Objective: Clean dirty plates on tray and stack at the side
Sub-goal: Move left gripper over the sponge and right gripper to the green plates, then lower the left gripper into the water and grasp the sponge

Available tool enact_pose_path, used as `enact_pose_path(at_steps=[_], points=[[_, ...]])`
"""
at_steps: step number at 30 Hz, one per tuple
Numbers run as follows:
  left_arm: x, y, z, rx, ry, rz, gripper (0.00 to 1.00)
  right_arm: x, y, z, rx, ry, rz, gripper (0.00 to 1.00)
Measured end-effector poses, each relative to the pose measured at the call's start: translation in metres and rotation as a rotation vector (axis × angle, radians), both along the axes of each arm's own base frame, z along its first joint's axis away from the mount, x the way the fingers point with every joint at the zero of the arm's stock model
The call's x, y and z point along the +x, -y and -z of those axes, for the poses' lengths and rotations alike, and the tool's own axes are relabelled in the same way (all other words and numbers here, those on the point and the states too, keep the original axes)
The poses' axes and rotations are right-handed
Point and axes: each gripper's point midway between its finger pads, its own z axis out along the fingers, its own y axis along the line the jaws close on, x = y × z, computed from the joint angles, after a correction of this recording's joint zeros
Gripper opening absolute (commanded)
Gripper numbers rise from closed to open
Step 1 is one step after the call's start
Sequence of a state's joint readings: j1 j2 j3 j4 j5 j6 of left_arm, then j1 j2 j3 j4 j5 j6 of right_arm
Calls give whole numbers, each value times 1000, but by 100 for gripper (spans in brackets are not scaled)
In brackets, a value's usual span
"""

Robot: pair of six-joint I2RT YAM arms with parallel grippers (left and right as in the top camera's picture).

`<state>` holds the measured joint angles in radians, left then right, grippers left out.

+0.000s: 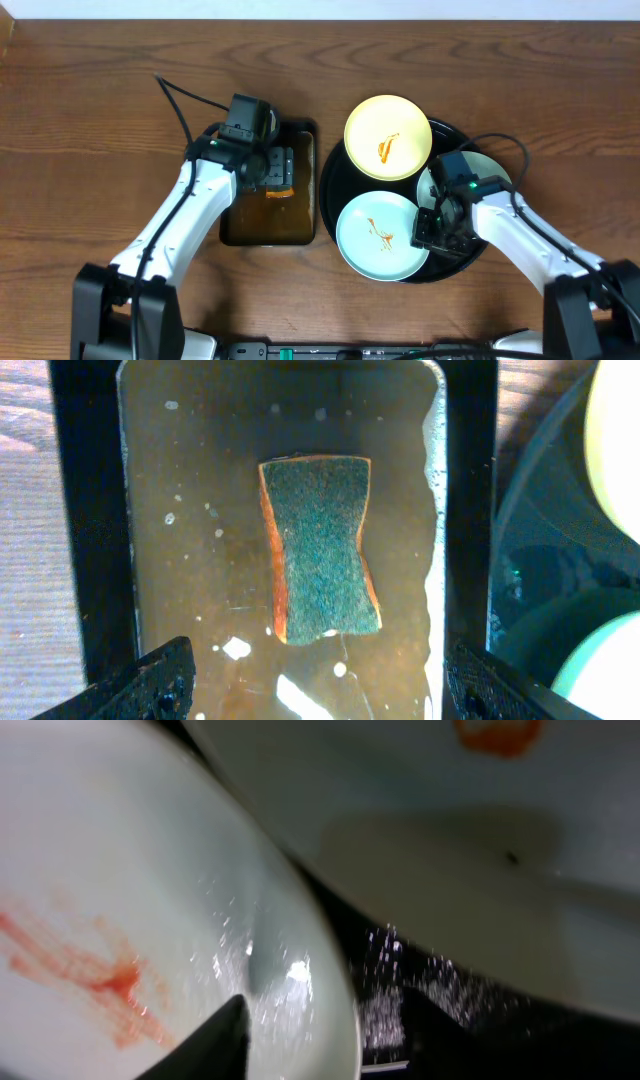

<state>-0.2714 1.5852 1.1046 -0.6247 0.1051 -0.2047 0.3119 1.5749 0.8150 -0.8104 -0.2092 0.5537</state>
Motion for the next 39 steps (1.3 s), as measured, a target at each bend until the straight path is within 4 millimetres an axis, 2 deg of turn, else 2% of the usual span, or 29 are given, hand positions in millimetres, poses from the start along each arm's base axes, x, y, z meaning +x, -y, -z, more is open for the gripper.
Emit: enact_pose_path(at_steps=[1, 4, 7, 10, 12, 21, 31, 35, 39], points=[[1, 0, 2, 1, -3, 0, 82, 1, 0, 3, -1, -4, 1, 27], [4, 1, 9, 2, -9, 0, 82, 1, -1, 8, -4, -18, 7, 18], [6, 2, 12, 3, -12, 0, 82, 1, -1, 9, -4, -20, 13, 13], [7, 2, 15, 4, -14, 0, 82, 2, -2, 9, 0, -17, 13, 3], [7, 2, 16, 4, -15, 0, 82, 2, -2, 9, 3, -17, 19, 2], [10, 3, 16, 1, -5, 0, 82, 5, -4, 7, 11, -4, 20, 1], [21, 6, 13, -10, 37, 1, 73, 7, -5, 7, 16, 1, 20, 1], [21, 5, 24, -1, 11, -1, 73, 7, -5, 7, 17, 2, 20, 1], [17, 4, 47, 17, -48, -10, 72, 7, -5, 7, 18, 2, 20, 1]])
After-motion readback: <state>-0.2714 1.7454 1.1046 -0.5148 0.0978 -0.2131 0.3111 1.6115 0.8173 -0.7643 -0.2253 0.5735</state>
